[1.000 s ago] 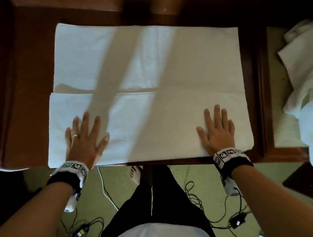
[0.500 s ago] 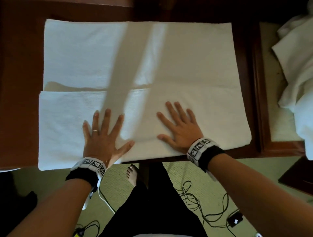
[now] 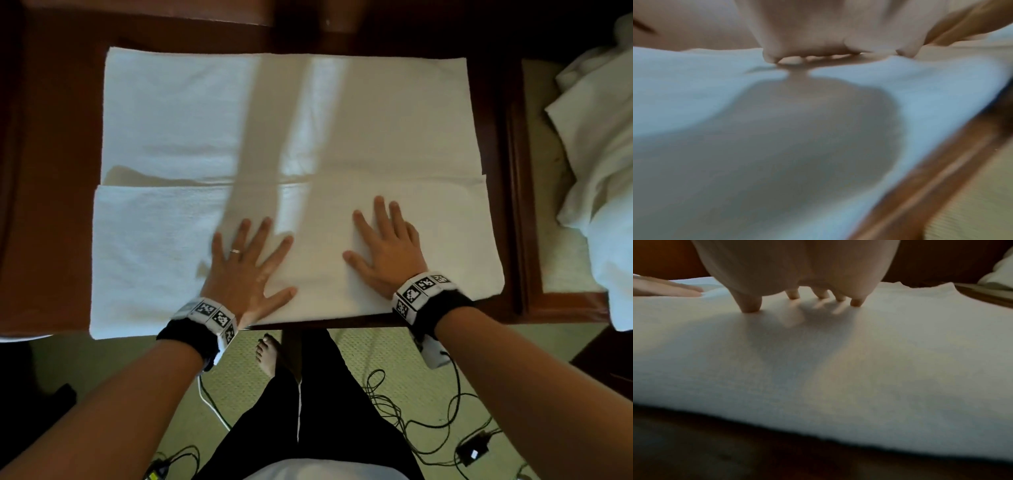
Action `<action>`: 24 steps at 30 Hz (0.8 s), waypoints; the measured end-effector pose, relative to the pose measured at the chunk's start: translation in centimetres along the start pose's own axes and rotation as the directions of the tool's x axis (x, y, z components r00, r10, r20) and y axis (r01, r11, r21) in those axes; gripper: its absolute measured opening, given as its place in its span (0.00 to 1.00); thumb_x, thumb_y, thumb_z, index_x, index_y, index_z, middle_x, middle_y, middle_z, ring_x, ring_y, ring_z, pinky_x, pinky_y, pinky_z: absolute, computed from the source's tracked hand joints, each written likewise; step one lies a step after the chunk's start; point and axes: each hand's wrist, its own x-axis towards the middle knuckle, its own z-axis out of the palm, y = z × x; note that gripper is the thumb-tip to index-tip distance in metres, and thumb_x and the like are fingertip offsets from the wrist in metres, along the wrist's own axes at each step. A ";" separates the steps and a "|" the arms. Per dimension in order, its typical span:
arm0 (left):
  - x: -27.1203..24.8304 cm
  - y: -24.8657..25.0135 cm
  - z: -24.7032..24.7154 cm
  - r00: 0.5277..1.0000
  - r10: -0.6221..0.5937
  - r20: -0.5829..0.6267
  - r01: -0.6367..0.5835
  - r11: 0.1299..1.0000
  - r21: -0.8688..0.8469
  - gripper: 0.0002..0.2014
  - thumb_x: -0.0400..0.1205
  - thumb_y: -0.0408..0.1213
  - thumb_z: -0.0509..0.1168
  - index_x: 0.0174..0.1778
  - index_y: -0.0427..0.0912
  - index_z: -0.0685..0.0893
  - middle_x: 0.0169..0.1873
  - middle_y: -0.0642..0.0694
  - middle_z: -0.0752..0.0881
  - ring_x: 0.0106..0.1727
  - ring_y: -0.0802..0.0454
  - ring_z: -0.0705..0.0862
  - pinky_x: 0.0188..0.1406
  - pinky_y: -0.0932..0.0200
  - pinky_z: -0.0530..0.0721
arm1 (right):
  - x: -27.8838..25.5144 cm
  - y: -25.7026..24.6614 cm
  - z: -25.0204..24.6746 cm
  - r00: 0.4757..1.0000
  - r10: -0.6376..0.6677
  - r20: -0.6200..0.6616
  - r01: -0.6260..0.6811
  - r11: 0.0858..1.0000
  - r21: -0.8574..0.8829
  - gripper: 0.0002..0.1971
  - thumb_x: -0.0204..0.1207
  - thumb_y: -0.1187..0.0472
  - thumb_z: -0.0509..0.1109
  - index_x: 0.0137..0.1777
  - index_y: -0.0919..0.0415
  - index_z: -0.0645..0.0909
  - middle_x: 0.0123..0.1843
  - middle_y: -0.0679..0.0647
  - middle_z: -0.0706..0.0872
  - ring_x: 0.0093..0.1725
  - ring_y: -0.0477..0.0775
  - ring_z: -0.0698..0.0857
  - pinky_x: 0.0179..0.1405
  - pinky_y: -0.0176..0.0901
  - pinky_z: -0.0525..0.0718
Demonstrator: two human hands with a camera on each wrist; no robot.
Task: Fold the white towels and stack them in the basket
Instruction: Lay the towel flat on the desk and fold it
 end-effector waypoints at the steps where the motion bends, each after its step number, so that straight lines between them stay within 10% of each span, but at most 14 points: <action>1: 0.2 -0.7 -0.1 1.000 0.012 0.008 -0.012 1.000 -0.003 0.44 0.77 0.78 0.31 0.89 0.61 0.43 0.89 0.44 0.42 0.88 0.32 0.50 0.77 0.20 0.55 | 0.0 -0.3 0.1 1.000 0.018 0.026 -0.018 1.000 0.010 0.38 0.80 0.31 0.51 0.87 0.43 0.48 0.89 0.55 0.40 0.87 0.63 0.41 0.82 0.64 0.53; 5: -1.0 -7.6 -0.6 0.988 -0.155 0.004 0.155 0.987 -0.037 0.41 0.79 0.77 0.30 0.88 0.64 0.41 0.89 0.50 0.40 0.89 0.38 0.49 0.79 0.23 0.57 | 0.5 0.2 -0.9 0.996 0.026 0.083 -0.027 1.000 0.005 0.40 0.79 0.28 0.52 0.86 0.38 0.41 0.88 0.51 0.33 0.87 0.60 0.37 0.82 0.62 0.52; 9: -3.5 -14.0 -2.3 0.877 -0.456 0.154 0.463 0.886 -0.014 0.44 0.77 0.78 0.36 0.86 0.62 0.30 0.86 0.50 0.29 0.89 0.40 0.39 0.83 0.29 0.48 | 0.8 -0.4 -1.3 0.988 0.061 0.139 -0.060 0.998 -0.007 0.41 0.79 0.30 0.55 0.86 0.39 0.40 0.88 0.51 0.32 0.87 0.60 0.37 0.83 0.63 0.52; 15: -3.2 -8.2 -2.8 0.970 -0.225 0.097 0.238 0.959 -0.155 0.42 0.83 0.67 0.56 0.89 0.59 0.44 0.89 0.48 0.38 0.89 0.40 0.44 0.87 0.40 0.49 | 0.9 -1.1 -3.1 0.941 0.110 0.320 -0.110 0.994 -0.016 0.44 0.79 0.33 0.61 0.86 0.38 0.36 0.86 0.49 0.26 0.86 0.61 0.34 0.82 0.69 0.53; 24: -1.7 -7.4 -7.8 0.912 -0.309 0.270 0.362 0.916 -0.173 0.29 0.83 0.66 0.58 0.76 0.55 0.73 0.76 0.44 0.70 0.75 0.39 0.71 0.72 0.40 0.74 | -0.4 -1.9 -4.9 0.916 0.133 0.379 -0.149 0.989 0.011 0.37 0.80 0.39 0.66 0.86 0.45 0.56 0.89 0.51 0.46 0.86 0.62 0.57 0.83 0.56 0.61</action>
